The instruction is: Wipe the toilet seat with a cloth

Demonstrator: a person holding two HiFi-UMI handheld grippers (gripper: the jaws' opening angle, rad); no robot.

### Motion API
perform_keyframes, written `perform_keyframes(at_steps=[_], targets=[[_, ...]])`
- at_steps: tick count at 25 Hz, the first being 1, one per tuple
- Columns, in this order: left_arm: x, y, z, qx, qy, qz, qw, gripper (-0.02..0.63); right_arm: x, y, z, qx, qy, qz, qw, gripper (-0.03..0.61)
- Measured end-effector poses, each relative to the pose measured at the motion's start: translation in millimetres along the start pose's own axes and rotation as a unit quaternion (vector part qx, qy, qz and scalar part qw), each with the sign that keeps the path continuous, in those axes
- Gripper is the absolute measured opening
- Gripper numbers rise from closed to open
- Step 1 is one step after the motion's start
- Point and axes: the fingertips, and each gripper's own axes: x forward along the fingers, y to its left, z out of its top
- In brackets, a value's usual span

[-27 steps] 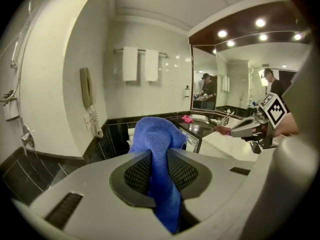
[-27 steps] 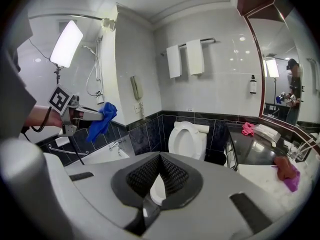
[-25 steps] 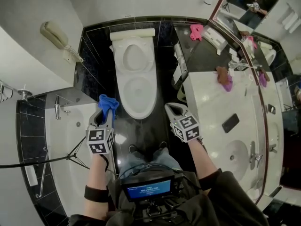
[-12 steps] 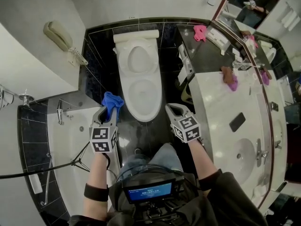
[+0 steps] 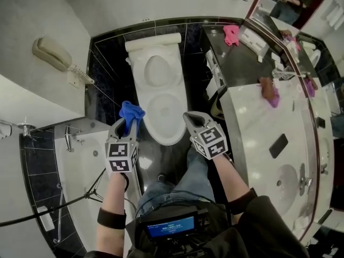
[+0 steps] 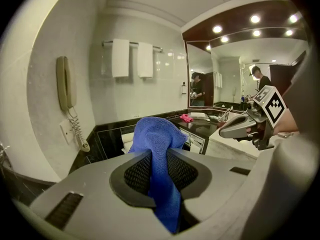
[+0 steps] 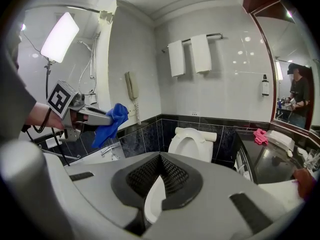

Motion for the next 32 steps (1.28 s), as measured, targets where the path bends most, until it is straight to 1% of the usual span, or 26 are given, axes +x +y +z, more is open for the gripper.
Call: perform_keyframes(at_steps=[3,8,14,17,21,26,29,32], targets=[[52.2,-1.6,7.7,-0.001,-0.003,0.008,1.0,0.081,34.9,-31.8,3.9,-0.005,0.0,0.018,1.0,0.021],[156.9,-4.4,17.7,-0.007,-0.004,0.018,0.9998,0.081,98.1,-101.3,-8.3,-0.015,0.002,0.022,1.0,0.021],[269.8,-3.3,25.3,0.0,0.001,0.017,0.9999,0.081,169.1,-153.8,-13.6,-0.007,0.011,0.038,0.999,0.021],[316.1,5.3,23.2,0.022,0.003,0.024,0.9995,0.081,202.0,-170.7,-18.4,-0.009,0.013,0.047,0.999,0.021],[375.6,16.7,23.1,0.067,-0.001,0.033,0.9972,0.081,241.9,-190.6,-20.3,-0.016,0.009,0.055,0.998,0.021],[445.4,30.1,17.8,0.096,0.006,0.039,0.9946,0.081,285.6,-220.5,-24.0,-0.011,0.003,0.052,0.999,0.021],[480.4,36.2,14.1,0.119,0.01,0.044,0.9919,0.08,303.5,-232.2,-27.5,-0.01,0.003,0.055,0.998,0.021],[504.6,46.6,13.5,0.134,0.018,0.053,0.9894,0.08,315.0,-239.9,-33.4,-0.013,0.005,0.058,0.998,0.021]])
